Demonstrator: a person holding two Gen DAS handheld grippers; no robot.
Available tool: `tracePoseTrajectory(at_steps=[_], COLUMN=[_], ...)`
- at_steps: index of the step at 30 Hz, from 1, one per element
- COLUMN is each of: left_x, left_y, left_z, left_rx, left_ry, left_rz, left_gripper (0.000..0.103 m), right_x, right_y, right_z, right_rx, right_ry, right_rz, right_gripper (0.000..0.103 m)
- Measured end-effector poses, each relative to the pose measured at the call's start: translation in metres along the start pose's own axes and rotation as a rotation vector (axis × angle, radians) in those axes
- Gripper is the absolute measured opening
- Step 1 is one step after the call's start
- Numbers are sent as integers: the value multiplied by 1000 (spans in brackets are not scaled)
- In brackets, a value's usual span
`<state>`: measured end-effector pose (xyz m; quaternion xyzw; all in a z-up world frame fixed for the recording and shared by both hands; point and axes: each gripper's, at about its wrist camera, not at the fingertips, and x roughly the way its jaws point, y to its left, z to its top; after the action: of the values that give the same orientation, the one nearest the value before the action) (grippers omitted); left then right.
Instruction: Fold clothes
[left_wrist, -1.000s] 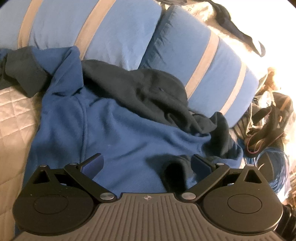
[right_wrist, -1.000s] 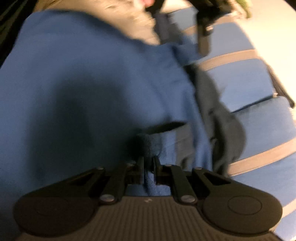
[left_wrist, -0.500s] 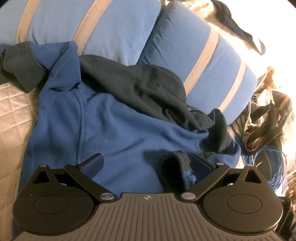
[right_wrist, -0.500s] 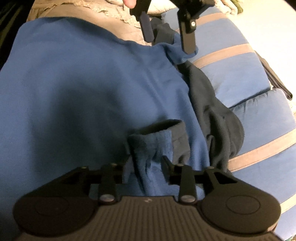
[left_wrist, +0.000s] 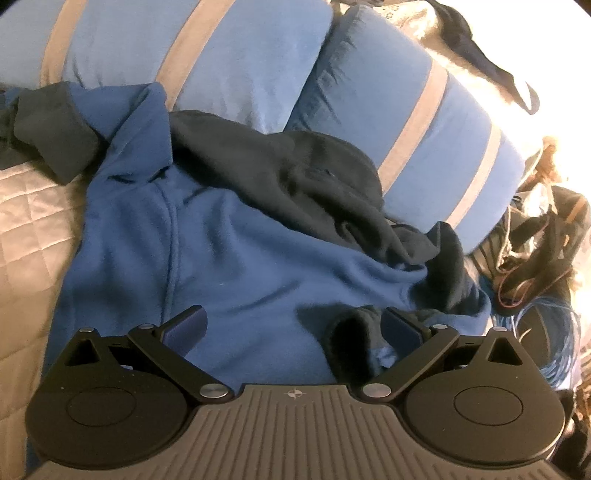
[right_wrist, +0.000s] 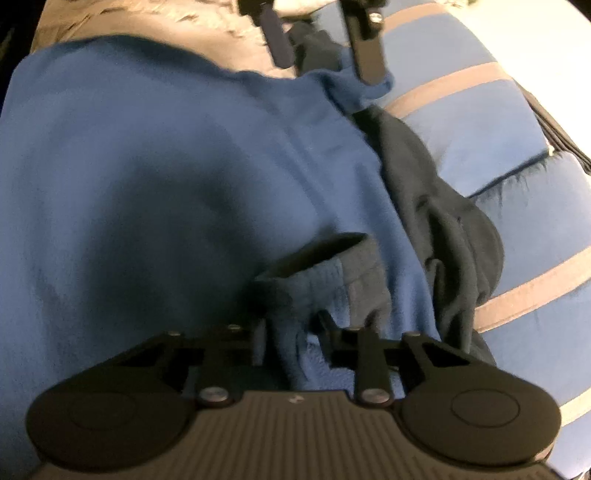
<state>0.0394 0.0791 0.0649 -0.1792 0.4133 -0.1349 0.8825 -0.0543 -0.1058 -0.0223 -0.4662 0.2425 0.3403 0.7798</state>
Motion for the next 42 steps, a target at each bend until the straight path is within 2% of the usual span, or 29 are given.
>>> tracePoseTrajectory(at_steps=[2, 5, 9, 12, 15, 19, 22, 26, 28, 32, 35, 40, 42], left_x=[0, -1, -2, -1, -1, -7, -12, -12, -12, -8, -3, 0, 2], left_y=[1, 1, 1, 2, 3, 4, 5, 6, 6, 3, 2, 4, 6], left_z=[0, 1, 1, 1, 3, 6, 8, 11, 13, 13, 10, 7, 6], left_rx=[-2, 0, 4, 2, -6, -24, -34, -68, -80, -70, -64, -54, -58], left_ry=[2, -5, -12, -13, -28, -62, -93, -117, -123, -114, -99, -94, -91], left_rz=[4, 0, 2, -2, -9, -42, -63, -67, -69, -59, -53, -25, -13], left_gripper=[103, 103, 103, 103, 103, 103, 103, 103, 103, 103, 103, 103, 103], right_x=[-1, -4, -12, -27, -59, -124, -170, -219, -231, -223, -206, -174, -176], right_y=[2, 1, -19, -47, -94, -178, -222, -252, -253, -226, -198, -178, -178], right_z=[0, 1, 2, -1, -18, -79, -138, -240, -299, -396, -437, -441, -437], right_rx=[-15, -22, 49, 145, 338, 702, 872, 1119, 1257, 1525, 1685, 1671, 1674], right_ry=[-7, -23, -58, -92, -169, -255, -212, -62, 50, 202, 217, 281, 305], right_rz=[-23, -68, -197, -325, -493, -712, -868, -1126, -1213, -1208, -1155, -1141, -1150], right_gripper=[17, 14, 13, 12, 12, 11, 11, 11, 11, 11, 11, 11, 12])
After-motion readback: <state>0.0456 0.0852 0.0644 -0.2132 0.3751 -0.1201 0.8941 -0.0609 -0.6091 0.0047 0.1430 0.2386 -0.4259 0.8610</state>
